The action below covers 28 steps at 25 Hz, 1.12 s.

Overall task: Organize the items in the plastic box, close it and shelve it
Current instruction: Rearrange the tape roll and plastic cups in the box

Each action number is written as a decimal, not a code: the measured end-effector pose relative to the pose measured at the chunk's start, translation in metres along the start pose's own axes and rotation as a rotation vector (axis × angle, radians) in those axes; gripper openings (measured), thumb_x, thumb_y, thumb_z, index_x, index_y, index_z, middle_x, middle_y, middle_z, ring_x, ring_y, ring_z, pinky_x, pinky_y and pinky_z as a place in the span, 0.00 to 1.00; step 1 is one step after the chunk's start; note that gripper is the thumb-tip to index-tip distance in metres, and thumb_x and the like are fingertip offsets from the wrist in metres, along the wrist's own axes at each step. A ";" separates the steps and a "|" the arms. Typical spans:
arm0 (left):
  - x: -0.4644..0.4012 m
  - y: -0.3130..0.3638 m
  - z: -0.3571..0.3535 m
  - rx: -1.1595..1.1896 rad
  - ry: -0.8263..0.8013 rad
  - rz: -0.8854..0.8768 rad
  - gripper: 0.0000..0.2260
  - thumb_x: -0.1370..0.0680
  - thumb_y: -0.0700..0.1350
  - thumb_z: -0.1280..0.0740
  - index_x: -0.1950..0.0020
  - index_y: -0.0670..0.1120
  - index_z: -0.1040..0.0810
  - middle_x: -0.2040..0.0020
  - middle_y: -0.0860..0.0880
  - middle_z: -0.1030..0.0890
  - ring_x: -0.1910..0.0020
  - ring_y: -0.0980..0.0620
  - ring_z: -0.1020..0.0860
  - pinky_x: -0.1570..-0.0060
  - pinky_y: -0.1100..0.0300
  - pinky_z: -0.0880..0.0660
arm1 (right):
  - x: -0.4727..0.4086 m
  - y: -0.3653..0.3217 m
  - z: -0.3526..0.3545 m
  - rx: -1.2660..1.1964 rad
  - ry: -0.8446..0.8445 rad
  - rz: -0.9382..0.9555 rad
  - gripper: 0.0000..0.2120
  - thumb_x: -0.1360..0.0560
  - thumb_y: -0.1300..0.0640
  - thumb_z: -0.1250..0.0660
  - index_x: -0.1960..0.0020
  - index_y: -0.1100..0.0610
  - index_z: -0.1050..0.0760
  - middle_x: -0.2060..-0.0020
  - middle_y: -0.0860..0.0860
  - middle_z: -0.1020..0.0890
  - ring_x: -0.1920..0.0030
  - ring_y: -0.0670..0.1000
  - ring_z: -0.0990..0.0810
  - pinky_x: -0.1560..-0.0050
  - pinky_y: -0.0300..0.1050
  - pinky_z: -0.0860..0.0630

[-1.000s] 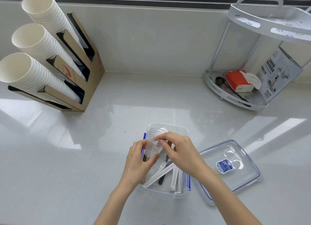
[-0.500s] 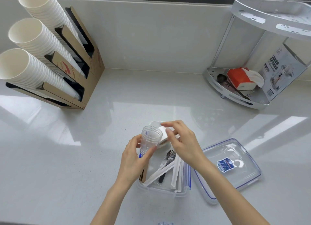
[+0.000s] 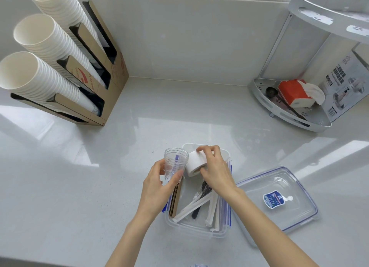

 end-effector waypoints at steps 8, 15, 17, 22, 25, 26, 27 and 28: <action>0.000 -0.001 0.001 -0.009 -0.018 0.002 0.13 0.27 0.51 0.34 0.46 0.56 0.33 0.48 0.57 0.26 0.53 0.68 0.29 0.61 0.71 0.33 | -0.003 0.010 0.008 0.107 0.024 -0.104 0.13 0.24 0.58 0.44 0.40 0.58 0.32 0.42 0.57 0.27 0.46 0.63 0.26 0.50 0.51 0.30; 0.001 -0.002 0.002 0.000 -0.013 0.012 0.14 0.28 0.52 0.34 0.45 0.56 0.33 0.47 0.56 0.26 0.51 0.59 0.28 0.60 0.72 0.33 | -0.011 0.013 0.003 0.179 -0.028 -0.175 0.14 0.24 0.54 0.43 0.43 0.62 0.30 0.43 0.60 0.24 0.44 0.64 0.26 0.49 0.53 0.29; 0.001 -0.002 0.002 0.002 -0.011 0.010 0.14 0.27 0.51 0.34 0.45 0.56 0.33 0.46 0.56 0.26 0.49 0.58 0.28 0.60 0.72 0.33 | -0.014 0.016 0.002 0.211 -0.045 -0.191 0.15 0.23 0.54 0.45 0.43 0.63 0.29 0.44 0.62 0.23 0.44 0.64 0.26 0.49 0.53 0.29; 0.001 0.000 0.003 0.004 0.005 0.007 0.13 0.27 0.51 0.34 0.46 0.56 0.34 0.46 0.55 0.28 0.51 0.58 0.28 0.61 0.72 0.34 | -0.017 0.019 0.000 0.203 -0.051 -0.188 0.14 0.23 0.55 0.45 0.44 0.62 0.28 0.45 0.62 0.21 0.44 0.64 0.26 0.49 0.53 0.28; 0.001 0.003 0.004 -0.008 0.021 -0.006 0.12 0.27 0.51 0.34 0.47 0.55 0.33 0.47 0.54 0.28 0.50 0.57 0.28 0.61 0.72 0.34 | -0.011 0.016 0.005 0.168 -0.026 -0.168 0.15 0.23 0.55 0.45 0.41 0.60 0.29 0.42 0.59 0.24 0.43 0.63 0.26 0.48 0.54 0.28; 0.002 0.004 0.004 -0.013 0.024 -0.013 0.12 0.27 0.51 0.34 0.47 0.55 0.33 0.47 0.54 0.28 0.50 0.57 0.28 0.61 0.72 0.34 | -0.008 0.013 0.010 0.134 0.002 -0.143 0.15 0.23 0.55 0.45 0.40 0.58 0.30 0.42 0.58 0.24 0.43 0.61 0.26 0.47 0.53 0.28; 0.002 0.005 0.005 -0.015 0.025 -0.018 0.12 0.27 0.51 0.34 0.47 0.55 0.33 0.47 0.54 0.28 0.51 0.58 0.28 0.61 0.72 0.34 | -0.005 0.009 0.016 0.076 0.036 -0.103 0.14 0.23 0.54 0.44 0.40 0.57 0.29 0.43 0.56 0.24 0.45 0.57 0.24 0.47 0.52 0.28; 0.002 0.006 0.005 -0.013 0.027 -0.022 0.12 0.27 0.51 0.34 0.47 0.55 0.33 0.47 0.54 0.28 0.52 0.60 0.28 0.61 0.73 0.34 | -0.001 0.003 0.022 -0.007 0.067 -0.050 0.13 0.23 0.54 0.43 0.40 0.55 0.29 0.44 0.53 0.24 0.48 0.52 0.22 0.47 0.50 0.27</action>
Point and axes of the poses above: each hand's wrist, its own x-axis away from the middle knuckle, its own z-axis out of the back of the hand, y = z × x, the point moved 8 cm from there along -x, towards the middle knuckle
